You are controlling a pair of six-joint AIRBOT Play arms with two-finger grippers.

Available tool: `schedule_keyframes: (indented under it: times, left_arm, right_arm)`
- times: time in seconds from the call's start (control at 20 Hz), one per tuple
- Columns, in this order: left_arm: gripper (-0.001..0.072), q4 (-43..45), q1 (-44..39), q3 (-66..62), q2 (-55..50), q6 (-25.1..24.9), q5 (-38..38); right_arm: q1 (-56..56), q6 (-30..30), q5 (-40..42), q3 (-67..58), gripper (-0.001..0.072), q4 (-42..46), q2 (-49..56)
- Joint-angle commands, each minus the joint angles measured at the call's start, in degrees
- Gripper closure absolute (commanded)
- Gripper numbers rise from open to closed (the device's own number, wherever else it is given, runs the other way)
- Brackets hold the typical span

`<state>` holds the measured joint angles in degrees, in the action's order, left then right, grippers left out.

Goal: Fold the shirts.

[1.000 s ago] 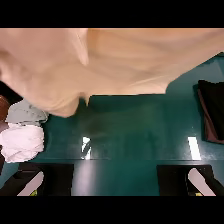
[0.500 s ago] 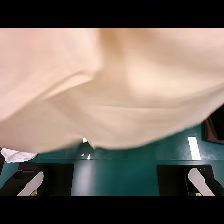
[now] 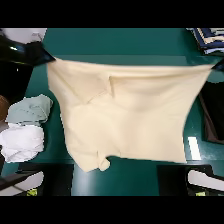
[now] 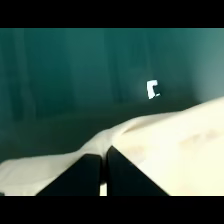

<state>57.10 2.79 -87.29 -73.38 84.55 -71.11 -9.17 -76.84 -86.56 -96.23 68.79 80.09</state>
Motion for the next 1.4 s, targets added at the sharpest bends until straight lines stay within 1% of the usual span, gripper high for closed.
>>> schedule_keyframes:
  times: [0.0,0.1,0.2,0.35,0.45,0.5,0.55,0.65,0.75,0.9,1.0,1.15,1.2,1.25,1.3,1.35]
  left_arm:
    - [0.068,-1.9,0.0,2.5,-12.5,-3.3,10.0]
    - [0.068,-5.9,0.0,1.9,-17.2,-4.9,18.4]
    - [0.068,-7.4,0.0,-1.0,-21.0,-7.4,20.8]
    - [0.068,-6.6,0.2,-3.4,-22.3,-8.5,20.8]
    - [0.068,-3.2,0.7,-4.3,-21.9,-8.5,17.2]
    - [0.068,-1.2,1.0,-4.6,-21.9,-8.6,13.8]
    - [0.0681,1.1,1.1,-4.6,-21.9,-8.6,10.7]
    - [0.0681,5.9,1.1,-4.0,-22.0,-9.0,4.6]
    - [0.0681,7.2,1.0,-2.2,-22.0,-10.0,2.0]
    - [0.0681,7.2,1.0,1.9,-22.0,-10.0,1.7]
    - [0.0681,7.3,1.0,4.9,-22.0,-10.0,2.1]
    - [0.068,7.8,1.0,7.0,-22.0,-9.7,2.6]
    - [0.0679,7.9,1.0,7.0,-21.9,-9.1,2.5]
    - [0.0677,8.3,1.0,7.0,-21.9,-7.4,2.4]
    - [0.0494,8.9,1.0,7.0,-21.9,-6.2,1.8]
    - [0.0174,9.4,1.0,7.0,-21.9,-5.4,0.8]
  right_arm:
    - [3.5,-1.1,6.2,0.9,0.0699,2.8,11.1]
    - [3.6,-2.4,10.3,-2.9,0.0699,2.8,15.7]
    - [3.6,-3.1,12.7,-8.0,0.0699,2.7,19.3]
    - [3.6,-3.1,11.9,-13.0,0.0699,2.7,21.4]
    - [3.8,-3.1,8.2,-13.0,0.0699,2.9,21.2]
    - [3.8,-3.1,5.4,-12.9,0.0699,2.9,21.2]
    - [3.9,-3.1,3.5,-11.8,0.0699,2.9,20.8]
    - [4.7,-3.1,4.1,-6.3,0.0699,2.9,18.8]
    - [5.4,-3.1,6.1,1.1,0.0699,2.9,16.2]
    - [7.3,-3.1,11.5,12.1,0.0699,2.9,12.7]
    - [8.0,-3.1,14.2,17.2,0.0698,2.8,11.4]
    - [8.7,-3.1,16.5,22.2,0.0697,1.7,9.4]
    - [8.7,-3.1,16.8,23.1,0.0697,1.3,8.7]
    - [8.7,-3.1,17.2,23.9,0.0696,1.3,7.9]
    - [8.7,-3.1,17.2,24.2,0.0679,1.3,7.2]
    - [8.5,-3.1,17.0,24.1,0.0468,1.3,6.5]
